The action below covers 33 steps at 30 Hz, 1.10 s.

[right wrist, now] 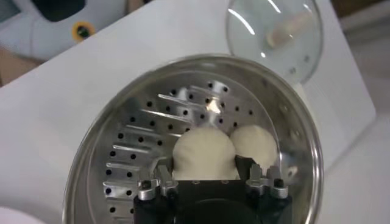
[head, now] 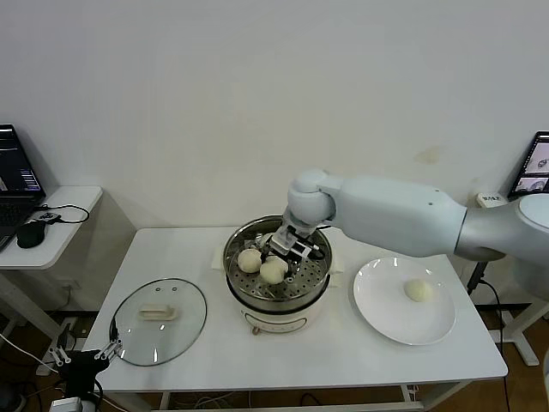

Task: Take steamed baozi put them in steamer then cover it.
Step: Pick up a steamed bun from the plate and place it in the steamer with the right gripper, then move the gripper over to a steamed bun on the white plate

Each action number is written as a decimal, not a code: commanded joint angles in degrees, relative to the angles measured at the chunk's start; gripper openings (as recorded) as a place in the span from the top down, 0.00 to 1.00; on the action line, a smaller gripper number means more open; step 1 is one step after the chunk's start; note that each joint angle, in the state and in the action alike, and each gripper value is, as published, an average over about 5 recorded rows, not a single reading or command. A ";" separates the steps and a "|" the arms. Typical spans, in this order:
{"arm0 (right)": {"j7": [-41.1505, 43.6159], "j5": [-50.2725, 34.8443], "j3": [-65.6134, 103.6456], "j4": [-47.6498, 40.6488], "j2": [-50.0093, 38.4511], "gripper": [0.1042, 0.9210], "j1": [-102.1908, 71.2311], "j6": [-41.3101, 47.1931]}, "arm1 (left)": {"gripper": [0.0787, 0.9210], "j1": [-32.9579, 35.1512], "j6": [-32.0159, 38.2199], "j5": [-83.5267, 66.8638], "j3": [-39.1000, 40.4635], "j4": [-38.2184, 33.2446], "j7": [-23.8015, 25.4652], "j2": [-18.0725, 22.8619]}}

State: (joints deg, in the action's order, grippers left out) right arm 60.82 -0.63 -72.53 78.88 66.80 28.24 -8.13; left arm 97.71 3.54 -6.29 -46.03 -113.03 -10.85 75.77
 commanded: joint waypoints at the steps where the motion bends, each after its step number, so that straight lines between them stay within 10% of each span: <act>1: 0.01 3.31 -1.96 0.68 1.01 0.34 -0.17 -6.34 | 0.12 -0.07 0.11 -0.02 0.12 0.22 -0.07 0.04; 19: -1.21 -0.84 3.39 -0.10 -2.90 0.12 1.91 -2.87 | 0.12 -0.51 -0.08 0.23 0.13 0.39 0.06 -0.63; 33: -0.20 -10.69 6.85 7.02 -25.06 0.12 4.83 24.77 | 0.12 -1.27 -0.09 0.25 0.52 1.05 0.42 -3.91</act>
State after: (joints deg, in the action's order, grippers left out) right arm 60.42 -5.95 -67.84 81.15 56.26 31.72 0.33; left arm 96.80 3.46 -5.91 -45.71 -112.18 -10.52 73.56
